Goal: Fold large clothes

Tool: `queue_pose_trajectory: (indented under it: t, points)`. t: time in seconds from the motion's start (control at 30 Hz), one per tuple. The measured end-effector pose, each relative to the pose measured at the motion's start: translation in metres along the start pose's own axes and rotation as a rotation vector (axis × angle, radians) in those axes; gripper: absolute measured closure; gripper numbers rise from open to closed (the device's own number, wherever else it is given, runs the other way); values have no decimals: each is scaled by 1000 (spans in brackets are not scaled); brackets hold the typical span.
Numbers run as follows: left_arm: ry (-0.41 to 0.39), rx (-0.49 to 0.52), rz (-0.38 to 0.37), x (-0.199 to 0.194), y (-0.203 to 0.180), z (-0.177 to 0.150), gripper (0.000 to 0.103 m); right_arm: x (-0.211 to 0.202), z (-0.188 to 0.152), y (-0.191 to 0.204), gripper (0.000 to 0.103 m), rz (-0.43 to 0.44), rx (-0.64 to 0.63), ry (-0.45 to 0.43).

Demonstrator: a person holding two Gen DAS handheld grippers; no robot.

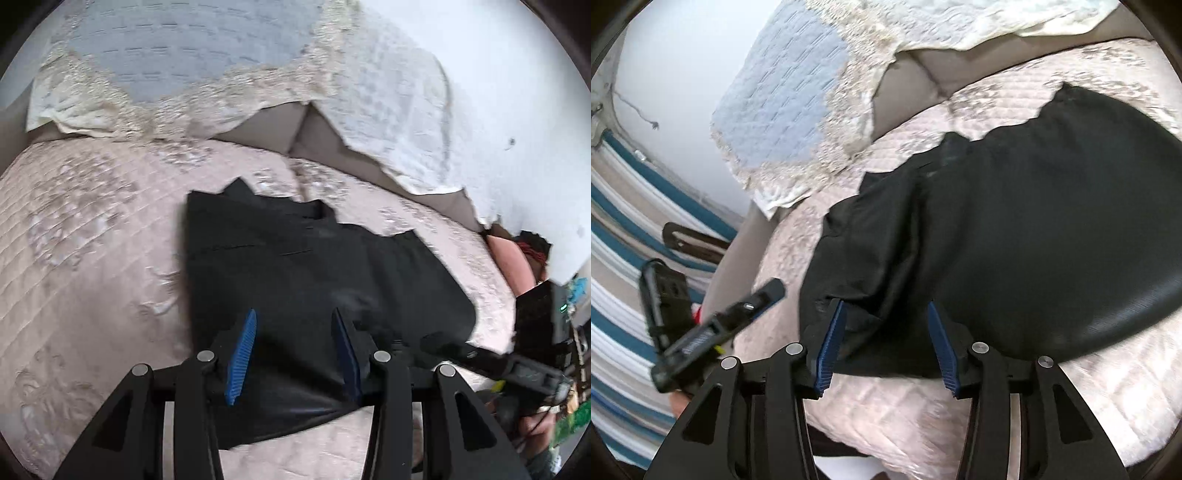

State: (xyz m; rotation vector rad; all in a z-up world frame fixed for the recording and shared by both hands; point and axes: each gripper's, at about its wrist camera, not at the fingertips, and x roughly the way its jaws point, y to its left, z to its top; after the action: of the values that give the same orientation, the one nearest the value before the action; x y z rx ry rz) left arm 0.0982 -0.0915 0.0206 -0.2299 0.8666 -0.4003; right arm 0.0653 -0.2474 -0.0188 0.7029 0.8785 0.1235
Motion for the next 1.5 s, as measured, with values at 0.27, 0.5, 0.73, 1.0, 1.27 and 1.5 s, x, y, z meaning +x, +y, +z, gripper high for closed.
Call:
queue_pose_trajectory:
  t: [0.27,0.5,0.73,1.0,1.27,1.5]
  points:
    - [50,66,30,26,-2,-24,52,31,-6,-4,62,-90,-2,64]
    - [61,104,16,31,-11,-30,46,30,-29,-30,89,-129,35,73]
    - [51,114,37,31,-19,-9,45,37,-31,-29,89,-148,-8,67]
    - [78,197,57,79,-51,17,45,41,-33,-28,89,-145,-28,55]
    - [80,251,137,109,-54,5,42,39,-36,-30,89,-130,-38,51]
    - [73,243,95,83,-58,5,42,5,-33,-26,86,-135,-45,19]
